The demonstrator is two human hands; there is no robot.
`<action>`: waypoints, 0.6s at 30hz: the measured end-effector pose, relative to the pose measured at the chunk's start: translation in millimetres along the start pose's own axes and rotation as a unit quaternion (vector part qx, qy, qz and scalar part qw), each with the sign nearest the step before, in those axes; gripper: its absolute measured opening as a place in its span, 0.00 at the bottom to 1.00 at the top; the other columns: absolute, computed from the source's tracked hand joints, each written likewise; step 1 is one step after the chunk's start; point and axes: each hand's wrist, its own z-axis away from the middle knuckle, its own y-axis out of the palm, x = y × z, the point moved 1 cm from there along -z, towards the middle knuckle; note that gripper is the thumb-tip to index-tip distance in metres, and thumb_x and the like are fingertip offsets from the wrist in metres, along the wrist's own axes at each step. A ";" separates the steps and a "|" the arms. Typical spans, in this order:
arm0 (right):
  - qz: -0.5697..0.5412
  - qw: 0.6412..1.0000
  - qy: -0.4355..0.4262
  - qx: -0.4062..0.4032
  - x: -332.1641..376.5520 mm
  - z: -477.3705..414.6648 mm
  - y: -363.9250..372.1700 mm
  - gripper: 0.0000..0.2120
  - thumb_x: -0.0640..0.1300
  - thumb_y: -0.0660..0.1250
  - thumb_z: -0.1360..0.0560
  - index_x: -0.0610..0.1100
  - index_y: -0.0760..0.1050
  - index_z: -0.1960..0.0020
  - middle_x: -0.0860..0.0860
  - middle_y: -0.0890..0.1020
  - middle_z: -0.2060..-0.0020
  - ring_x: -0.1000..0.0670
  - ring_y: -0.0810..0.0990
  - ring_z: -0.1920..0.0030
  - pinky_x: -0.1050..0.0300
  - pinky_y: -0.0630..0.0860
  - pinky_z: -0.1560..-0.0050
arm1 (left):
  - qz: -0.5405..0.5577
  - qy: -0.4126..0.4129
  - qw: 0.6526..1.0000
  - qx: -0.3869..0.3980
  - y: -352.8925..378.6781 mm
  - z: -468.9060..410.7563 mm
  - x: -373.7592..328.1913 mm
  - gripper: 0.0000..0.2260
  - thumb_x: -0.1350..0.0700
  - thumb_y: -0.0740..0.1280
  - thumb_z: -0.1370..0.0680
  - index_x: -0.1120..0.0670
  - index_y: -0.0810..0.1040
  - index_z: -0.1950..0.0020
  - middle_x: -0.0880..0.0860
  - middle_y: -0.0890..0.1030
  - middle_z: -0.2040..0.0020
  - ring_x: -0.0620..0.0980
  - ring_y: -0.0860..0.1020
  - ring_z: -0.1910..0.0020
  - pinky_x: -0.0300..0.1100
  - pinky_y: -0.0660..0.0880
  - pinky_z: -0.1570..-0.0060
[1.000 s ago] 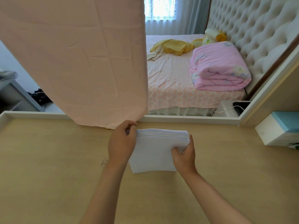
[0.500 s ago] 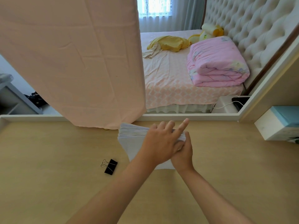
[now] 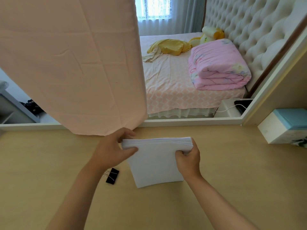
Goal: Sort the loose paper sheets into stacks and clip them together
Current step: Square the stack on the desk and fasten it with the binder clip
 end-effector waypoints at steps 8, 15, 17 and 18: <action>0.026 0.998 0.018 0.049 -13.5 -0.9 -8.3 0.20 0.34 0.64 0.35 0.46 0.75 0.44 0.52 0.82 0.56 0.56 0.81 0.56 0.61 0.79 0.56 | 0.434 -0.094 0.873 -0.203 87.1 23.8 1.8 0.21 0.47 0.67 0.30 0.61 0.77 0.45 0.53 0.81 0.54 0.50 0.80 0.53 0.42 0.76 0.55; 0.045 0.997 -0.023 0.060 -13.7 5.0 -8.7 0.25 0.28 0.65 0.32 0.49 0.71 0.40 0.55 0.81 0.54 0.56 0.81 0.54 0.64 0.76 0.54 | 0.436 -0.113 0.854 -0.261 74.2 9.7 -12.2 0.13 0.45 0.67 0.24 0.51 0.83 0.47 0.52 0.85 0.47 0.50 0.80 0.44 0.48 0.74 0.40; 0.036 0.998 -0.025 0.054 -14.5 3.1 -8.2 0.25 0.26 0.64 0.32 0.47 0.71 0.41 0.53 0.81 0.54 0.54 0.80 0.53 0.64 0.77 0.54 | 0.440 -0.157 0.842 -0.271 74.5 4.9 -16.1 0.05 0.52 0.67 0.21 0.47 0.84 0.50 0.48 0.85 0.49 0.48 0.80 0.43 0.49 0.73 0.37; 0.033 0.998 -0.025 0.051 -14.3 2.5 -7.8 0.24 0.26 0.64 0.32 0.45 0.71 0.40 0.51 0.80 0.53 0.55 0.80 0.53 0.65 0.76 0.55 | 0.441 -0.161 0.838 -0.279 74.9 4.0 -17.5 0.06 0.54 0.67 0.21 0.47 0.83 0.51 0.48 0.86 0.49 0.46 0.80 0.43 0.48 0.73 0.37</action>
